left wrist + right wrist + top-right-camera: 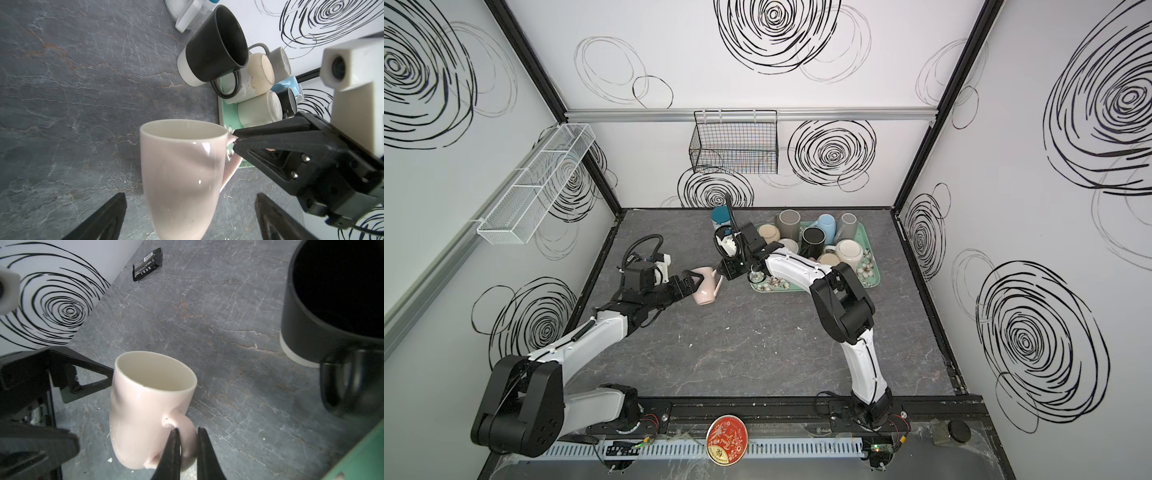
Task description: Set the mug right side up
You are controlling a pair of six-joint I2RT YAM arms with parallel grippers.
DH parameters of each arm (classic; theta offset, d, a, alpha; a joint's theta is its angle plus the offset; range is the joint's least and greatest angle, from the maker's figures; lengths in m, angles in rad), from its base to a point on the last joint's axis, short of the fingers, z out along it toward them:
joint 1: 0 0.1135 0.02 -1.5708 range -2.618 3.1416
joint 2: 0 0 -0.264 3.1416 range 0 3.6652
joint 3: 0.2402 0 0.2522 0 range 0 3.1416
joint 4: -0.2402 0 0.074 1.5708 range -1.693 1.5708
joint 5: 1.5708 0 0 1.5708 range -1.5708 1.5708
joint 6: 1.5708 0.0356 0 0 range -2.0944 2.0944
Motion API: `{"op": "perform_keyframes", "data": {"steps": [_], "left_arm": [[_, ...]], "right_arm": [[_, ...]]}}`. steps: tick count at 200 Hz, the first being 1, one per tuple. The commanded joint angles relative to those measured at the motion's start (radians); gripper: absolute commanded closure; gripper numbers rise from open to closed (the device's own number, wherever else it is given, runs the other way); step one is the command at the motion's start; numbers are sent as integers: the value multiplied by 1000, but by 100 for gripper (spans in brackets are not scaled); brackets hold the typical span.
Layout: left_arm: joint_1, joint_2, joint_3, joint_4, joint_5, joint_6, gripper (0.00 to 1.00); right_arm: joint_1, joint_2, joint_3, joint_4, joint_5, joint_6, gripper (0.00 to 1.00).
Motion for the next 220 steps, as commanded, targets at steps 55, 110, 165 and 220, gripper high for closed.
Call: {"op": "perform_keyframes", "data": {"steps": [55,110,165,220], "left_arm": [[17,1,24,35,38,-27,1],[-14,42,-78,236,90,-212,3],[-97,83,-133,299,64,-300,6],[-182,195,-155,472,34,-398,9]], "right_arm": [[14,-127,-140,382,186,-227,100],[2,-159,-336,751,227,-308,100],[-3,-150,-534,1069,231,-467,100],[-15,-160,-647,1156,260,-475,100]]}}
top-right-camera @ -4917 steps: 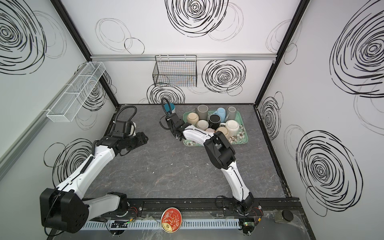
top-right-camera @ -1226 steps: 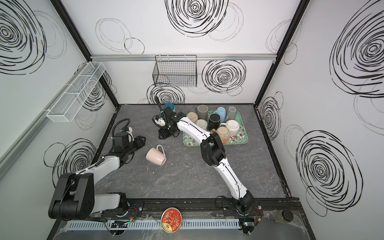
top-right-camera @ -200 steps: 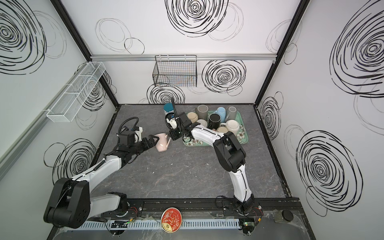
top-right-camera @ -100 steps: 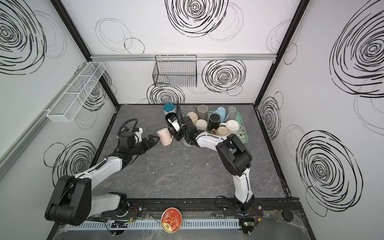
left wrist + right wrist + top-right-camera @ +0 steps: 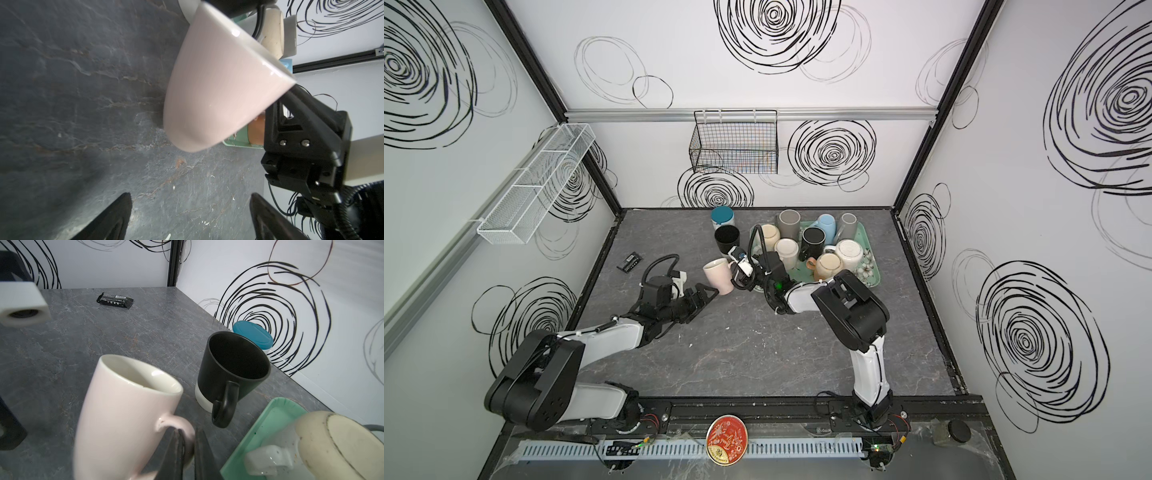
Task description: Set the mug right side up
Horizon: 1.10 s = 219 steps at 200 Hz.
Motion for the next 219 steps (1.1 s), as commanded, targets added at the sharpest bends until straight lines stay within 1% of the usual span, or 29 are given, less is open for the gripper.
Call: {"op": "perform_keyframes", "data": {"steps": [1,14,27,34,55,78,91,103,109,113,121,140,149,159,165,177,185,190,200,219], "left_arm": [[-22,39,-4,152,-25,-65,10],[-27,66,3,172,-28,-70,10],[-30,92,14,191,-34,-72,10],[-33,106,21,200,-34,-75,10],[-47,121,45,204,-48,-77,10],[-55,119,70,156,-49,-61,10],[-56,104,78,121,-56,-51,9],[-57,81,81,79,-73,-37,7],[-59,69,84,39,-88,-27,5],[-60,59,89,16,-100,-17,0],[-66,37,105,-51,-134,12,1],[-104,-15,184,-278,-278,114,1],[-124,-37,219,-362,-353,151,1],[-141,-57,237,-420,-428,136,1],[-144,-73,232,-431,-452,109,1],[-125,-93,211,-440,-425,41,1],[-96,-90,194,-412,-324,45,1],[-91,-87,184,-394,-290,39,1],[-112,-95,180,-426,-320,14,1],[-157,-108,179,-416,-349,-7,1]], "right_arm": [[-6,-53,-32,134,12,-26,100],[-10,-56,-56,146,15,-16,95],[-15,-55,-72,162,14,-1,93],[-16,-54,-78,166,15,3,94],[-22,-51,-94,179,15,14,100],[-24,-60,-85,150,25,50,100],[-21,-82,-72,97,21,67,100],[-21,-99,-49,-18,14,76,100],[-21,-114,-38,-80,29,113,100],[-23,-122,-32,-112,46,142,100],[-26,-143,-22,-179,68,187,98],[-41,-197,18,-361,67,305,88],[-58,-206,59,-477,52,357,83],[-80,-202,115,-603,14,415,80],[-94,-195,147,-671,-13,447,77],[-125,-169,207,-791,-69,511,73],[-145,-148,242,-847,-118,542,70],[-157,-131,265,-881,-156,553,68],[-180,-97,305,-940,-218,585,65],[-204,-34,365,-1015,-296,625,62]]}}
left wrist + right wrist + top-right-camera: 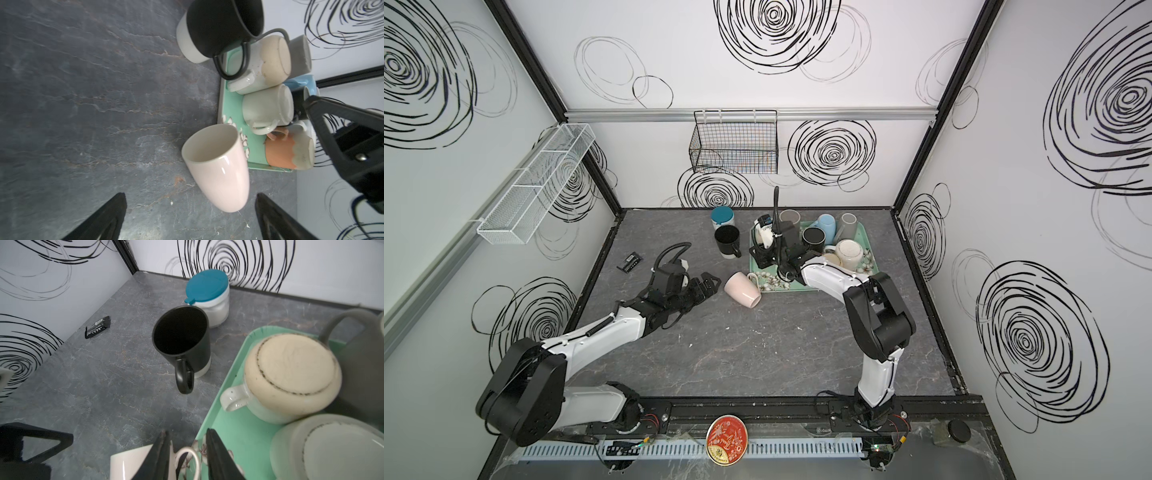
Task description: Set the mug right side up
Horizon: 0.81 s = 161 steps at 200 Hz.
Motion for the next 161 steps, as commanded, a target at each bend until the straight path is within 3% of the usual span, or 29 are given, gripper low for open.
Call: {"op": "perform_keyframes", "data": {"steps": [1,37,89,131,161], "left_arm": [[-45,-17,-16,-32,-23,-49,1],[-131,8,-54,168,-19,-240,6],[-229,160,-29,390,-40,-416,3],[-242,298,36,462,-19,-443,13],[-224,321,67,381,-21,-399,18]], "right_arm": [[-31,91,63,-256,-162,113,62],[-25,155,132,-335,-193,79,57],[-19,238,200,-430,-218,53,54],[-5,271,212,-446,-239,52,51],[-5,287,211,-430,-300,68,50]]}}
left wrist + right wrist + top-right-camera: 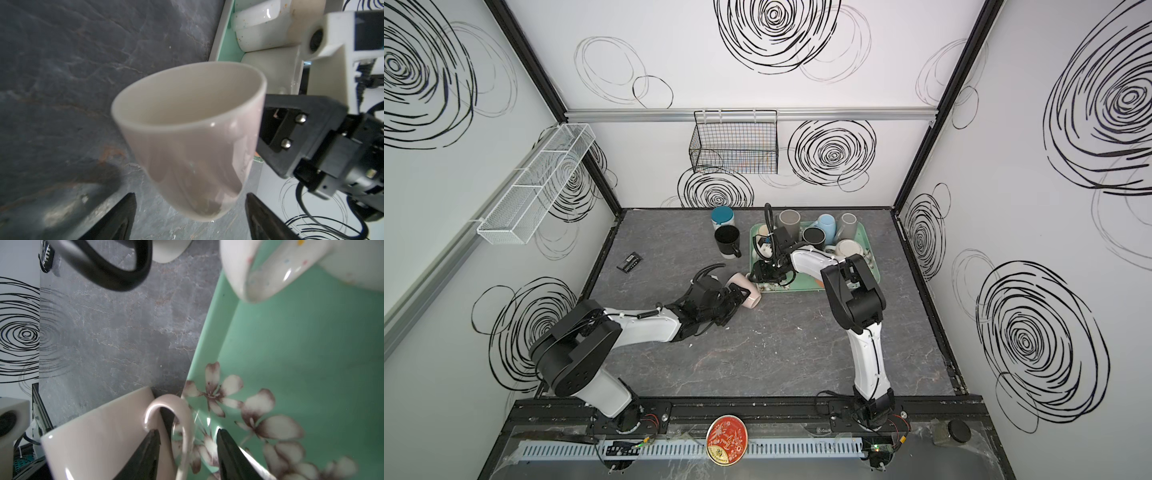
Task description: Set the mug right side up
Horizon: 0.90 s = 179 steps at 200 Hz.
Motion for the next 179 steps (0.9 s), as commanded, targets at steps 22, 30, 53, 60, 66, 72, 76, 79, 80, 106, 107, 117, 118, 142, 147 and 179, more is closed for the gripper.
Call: {"op": "perform_keyframes", "data": {"steps": [22,30,53,60,66,72,76,79,80,106,107,117,118,142,147,179], "left_arm": [[42,15,38,-37,9,42,22],[52,15,33,-44,14,53,23],[82,12,17,-61,19,84,27],[92,12,9,-59,23,91,28],[101,13,4,-51,30,95,28],[110,15,-2,-40,36,100,28],[116,17,-4,-38,41,105,28],[120,19,-5,-37,46,109,28],[121,19,-5,-37,47,111,28],[153,40,-5,-44,73,149,29],[154,41,-5,-44,74,150,29],[163,52,-4,-50,86,166,30],[164,53,-4,-52,87,168,30],[185,84,2,-63,129,204,32],[187,88,2,-66,136,210,32],[204,89,4,-84,159,260,33]], "right_arm": [[9,18,18,7,-123,9,50],[9,20,18,18,-151,14,49],[12,28,30,25,-192,14,49],[14,28,30,23,-195,9,49],[17,27,30,22,-199,7,49],[20,25,26,23,-205,1,49],[20,23,22,24,-211,0,50],[22,21,21,28,-217,-2,50],[22,21,19,29,-219,-2,50],[32,3,4,37,-238,-10,51],[32,4,3,37,-237,-10,51],[32,-3,4,36,-234,-7,51],[32,-3,5,36,-233,-7,51],[25,-11,22,36,-224,3,51],[23,-14,30,34,-214,6,51],[15,-16,65,57,-185,39,50]]}}
